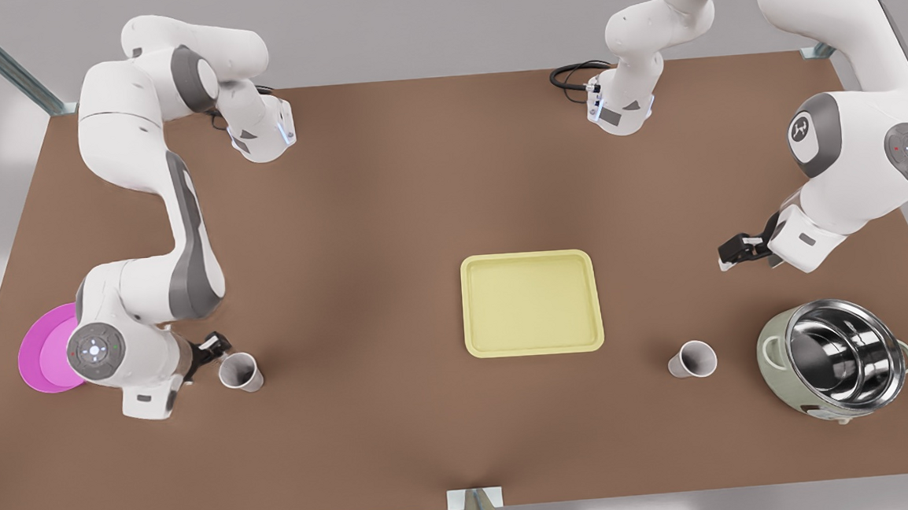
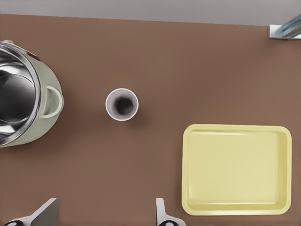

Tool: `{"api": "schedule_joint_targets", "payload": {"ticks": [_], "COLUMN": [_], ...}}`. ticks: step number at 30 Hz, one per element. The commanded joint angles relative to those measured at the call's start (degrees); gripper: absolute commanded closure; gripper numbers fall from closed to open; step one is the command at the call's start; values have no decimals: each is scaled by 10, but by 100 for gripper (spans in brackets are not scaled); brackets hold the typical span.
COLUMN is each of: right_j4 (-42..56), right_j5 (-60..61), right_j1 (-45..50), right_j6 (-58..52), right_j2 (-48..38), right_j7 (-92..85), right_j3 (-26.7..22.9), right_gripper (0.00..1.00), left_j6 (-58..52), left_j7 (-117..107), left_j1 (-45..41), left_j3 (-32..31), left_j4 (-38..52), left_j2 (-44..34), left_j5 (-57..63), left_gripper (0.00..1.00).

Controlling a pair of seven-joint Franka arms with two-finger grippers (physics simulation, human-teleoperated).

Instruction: Use the left arm to pick up the white IKEA cup from the tray and place it on the middle-left position; use the right arm to pick up the white IKEA cup from the tray and place it on the middle-right position

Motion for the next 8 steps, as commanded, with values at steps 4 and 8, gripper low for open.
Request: {"api": "schedule_joint_targets", "payload": {"ticks": [4, 8], "right_j4": [-1, -4], "right_j5": [73, 73], "right_j1": [-96, -86], "right_j6": [-44, -11], "right_j2": [-27, -22], "right_j7": [237, 285], "right_j3": [4, 5], "right_gripper": [0, 0], "left_j6": [-1, -1], "left_j7": [20, 20], "left_j1": [0, 0], "left_j3": [0, 0], "left_j4": [0, 0], "left_j2": [-1, -1], "left_j5": [0, 0], "left_gripper": [0, 0]}}
